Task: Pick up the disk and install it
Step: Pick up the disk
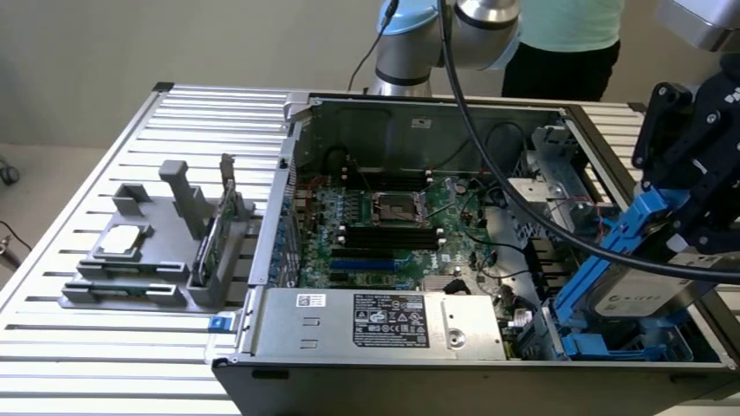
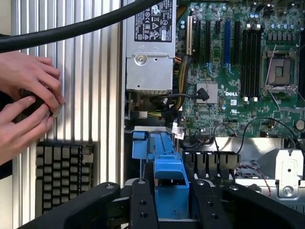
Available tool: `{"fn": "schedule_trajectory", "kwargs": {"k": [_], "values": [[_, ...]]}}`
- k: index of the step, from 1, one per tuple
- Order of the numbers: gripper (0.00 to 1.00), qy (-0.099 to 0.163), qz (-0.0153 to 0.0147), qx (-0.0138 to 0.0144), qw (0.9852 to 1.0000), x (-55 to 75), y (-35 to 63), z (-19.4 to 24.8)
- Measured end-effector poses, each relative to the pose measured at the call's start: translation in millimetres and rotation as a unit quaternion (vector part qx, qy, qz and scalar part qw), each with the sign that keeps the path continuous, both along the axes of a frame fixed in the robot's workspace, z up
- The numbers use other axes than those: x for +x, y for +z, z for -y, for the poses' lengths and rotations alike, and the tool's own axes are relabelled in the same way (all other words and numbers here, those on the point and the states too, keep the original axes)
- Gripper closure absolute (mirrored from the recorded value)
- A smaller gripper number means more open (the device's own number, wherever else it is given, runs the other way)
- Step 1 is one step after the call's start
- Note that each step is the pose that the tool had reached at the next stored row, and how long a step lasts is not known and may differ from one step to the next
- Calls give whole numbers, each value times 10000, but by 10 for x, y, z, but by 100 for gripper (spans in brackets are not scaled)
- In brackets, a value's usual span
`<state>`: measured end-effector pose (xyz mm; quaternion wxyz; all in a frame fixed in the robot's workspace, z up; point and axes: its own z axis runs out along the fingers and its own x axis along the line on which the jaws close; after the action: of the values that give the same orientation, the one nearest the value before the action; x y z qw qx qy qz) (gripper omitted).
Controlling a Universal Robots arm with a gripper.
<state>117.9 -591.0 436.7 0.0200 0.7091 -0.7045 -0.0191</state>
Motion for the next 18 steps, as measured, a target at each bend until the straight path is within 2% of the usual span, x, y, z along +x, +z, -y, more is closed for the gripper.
{"fn": "schedule_trajectory", "kwargs": {"k": [10, 15, 18], "values": [[67, -26, 1, -53, 10000, 0, -66, -42], [67, -33, 1, -71, 10000, 0, -80, -81], [67, -35, 6, -80, 10000, -1, -96, -86]]}}
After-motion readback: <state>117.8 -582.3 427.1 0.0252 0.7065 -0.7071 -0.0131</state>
